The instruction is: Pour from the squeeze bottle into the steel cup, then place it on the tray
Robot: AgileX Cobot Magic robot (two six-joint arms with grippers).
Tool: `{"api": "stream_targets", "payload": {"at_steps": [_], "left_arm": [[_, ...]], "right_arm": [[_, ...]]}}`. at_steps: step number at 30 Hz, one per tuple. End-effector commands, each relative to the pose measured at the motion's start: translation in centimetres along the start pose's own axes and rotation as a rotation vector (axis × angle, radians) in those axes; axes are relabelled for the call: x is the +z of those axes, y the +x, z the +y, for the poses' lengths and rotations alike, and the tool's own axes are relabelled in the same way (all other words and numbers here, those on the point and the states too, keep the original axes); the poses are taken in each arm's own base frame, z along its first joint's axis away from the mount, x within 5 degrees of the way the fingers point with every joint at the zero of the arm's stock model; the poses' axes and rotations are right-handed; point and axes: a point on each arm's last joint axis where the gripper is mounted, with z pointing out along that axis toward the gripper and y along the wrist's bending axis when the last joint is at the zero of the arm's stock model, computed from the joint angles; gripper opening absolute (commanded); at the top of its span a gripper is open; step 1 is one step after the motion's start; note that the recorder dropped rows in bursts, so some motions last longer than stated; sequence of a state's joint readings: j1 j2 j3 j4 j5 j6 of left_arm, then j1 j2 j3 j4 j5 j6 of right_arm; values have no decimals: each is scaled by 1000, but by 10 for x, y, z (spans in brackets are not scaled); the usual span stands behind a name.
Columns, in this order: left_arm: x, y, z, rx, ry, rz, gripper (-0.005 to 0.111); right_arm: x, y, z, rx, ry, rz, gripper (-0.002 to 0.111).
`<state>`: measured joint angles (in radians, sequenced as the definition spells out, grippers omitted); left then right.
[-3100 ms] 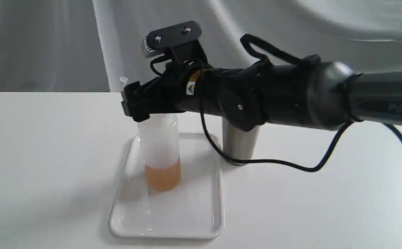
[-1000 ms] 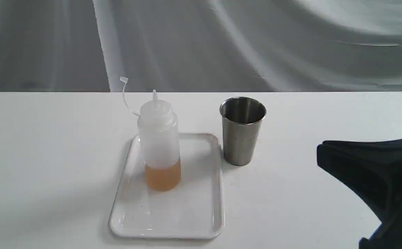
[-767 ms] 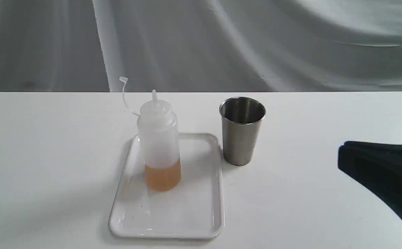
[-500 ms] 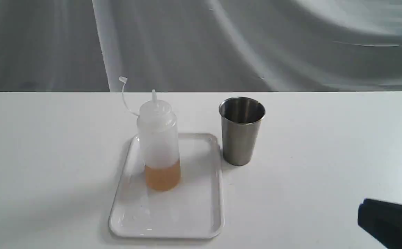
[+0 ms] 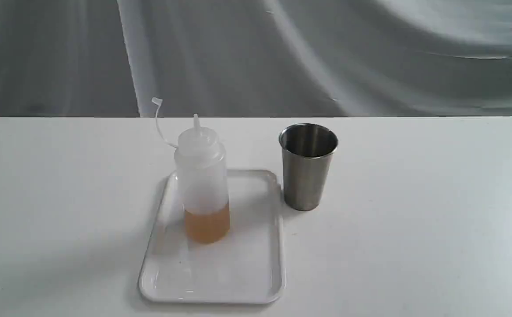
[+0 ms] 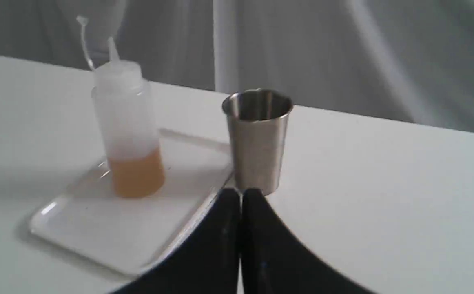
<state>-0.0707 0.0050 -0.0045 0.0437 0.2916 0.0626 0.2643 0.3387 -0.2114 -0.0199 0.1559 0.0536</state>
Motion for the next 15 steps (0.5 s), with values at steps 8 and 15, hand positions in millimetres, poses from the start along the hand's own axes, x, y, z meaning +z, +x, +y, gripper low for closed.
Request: {"api": "stream_targets", "payload": {"at_steps": [8,15], "left_arm": [[0,1,0,-1,2,-7,8],[0,1,0,-1,2,-7,8]], "right_arm": [[-19,4,-14,47,202,-57,0],[-19,37,-19,59,280,-66,0]]}}
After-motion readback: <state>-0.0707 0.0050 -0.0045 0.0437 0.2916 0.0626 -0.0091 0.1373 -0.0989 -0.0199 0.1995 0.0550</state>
